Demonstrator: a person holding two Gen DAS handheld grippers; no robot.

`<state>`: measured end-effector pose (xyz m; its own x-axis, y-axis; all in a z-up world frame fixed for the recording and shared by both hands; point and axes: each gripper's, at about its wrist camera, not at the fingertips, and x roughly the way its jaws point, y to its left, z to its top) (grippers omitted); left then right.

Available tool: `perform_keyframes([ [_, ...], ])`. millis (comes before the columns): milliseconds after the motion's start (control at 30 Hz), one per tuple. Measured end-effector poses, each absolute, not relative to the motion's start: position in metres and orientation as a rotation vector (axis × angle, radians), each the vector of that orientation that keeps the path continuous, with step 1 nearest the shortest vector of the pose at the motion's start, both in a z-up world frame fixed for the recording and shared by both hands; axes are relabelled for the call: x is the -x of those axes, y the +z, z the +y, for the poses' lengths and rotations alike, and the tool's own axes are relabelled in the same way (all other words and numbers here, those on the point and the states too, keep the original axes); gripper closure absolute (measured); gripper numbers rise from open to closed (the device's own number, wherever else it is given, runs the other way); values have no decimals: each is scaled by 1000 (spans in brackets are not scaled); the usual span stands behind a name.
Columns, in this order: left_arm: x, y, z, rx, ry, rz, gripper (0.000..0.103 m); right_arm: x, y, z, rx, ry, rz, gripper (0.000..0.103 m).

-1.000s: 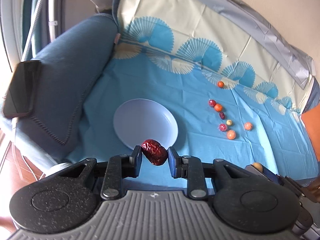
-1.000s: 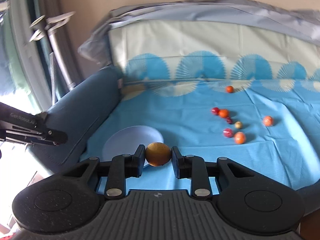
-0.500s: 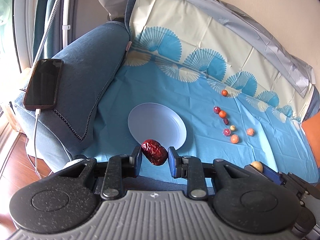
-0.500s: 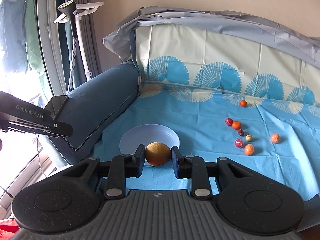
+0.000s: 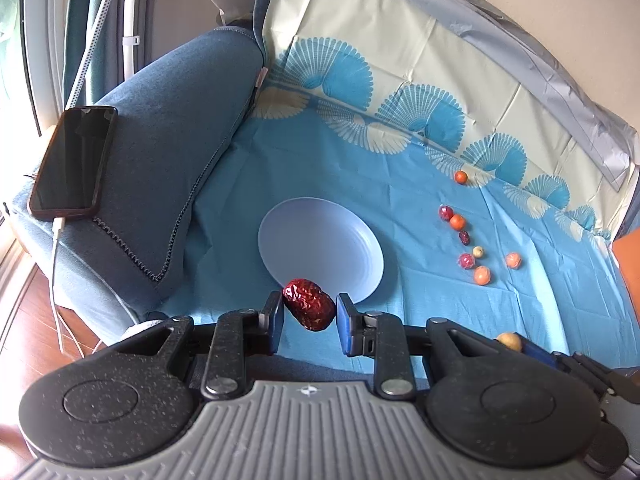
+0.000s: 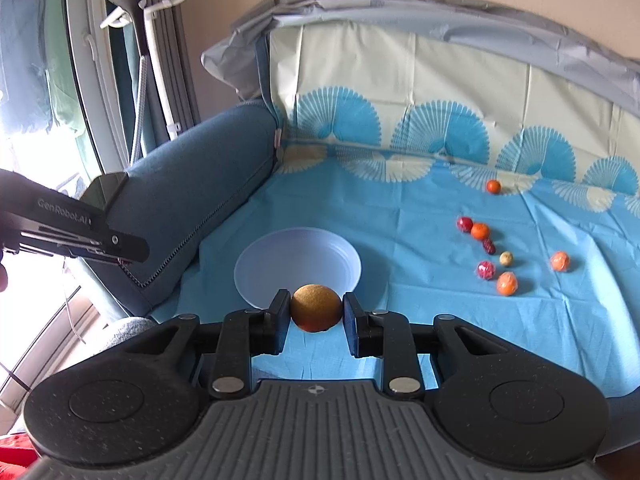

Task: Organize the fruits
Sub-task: 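Carry both fruits over the blue plate and open both grippers to drop them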

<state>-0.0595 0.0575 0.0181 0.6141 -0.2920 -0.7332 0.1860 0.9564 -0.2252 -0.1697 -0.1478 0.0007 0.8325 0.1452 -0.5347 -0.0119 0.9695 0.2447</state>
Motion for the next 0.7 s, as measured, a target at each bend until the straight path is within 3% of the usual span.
perform_keyframes([
  [367,-5,-6,39,125,-291,925,72,107,-22,-138,-250,100,632,74],
  [700,-98,-77,3,53,-260,1071,73,18,-72,-134,-227,120,721,74],
])
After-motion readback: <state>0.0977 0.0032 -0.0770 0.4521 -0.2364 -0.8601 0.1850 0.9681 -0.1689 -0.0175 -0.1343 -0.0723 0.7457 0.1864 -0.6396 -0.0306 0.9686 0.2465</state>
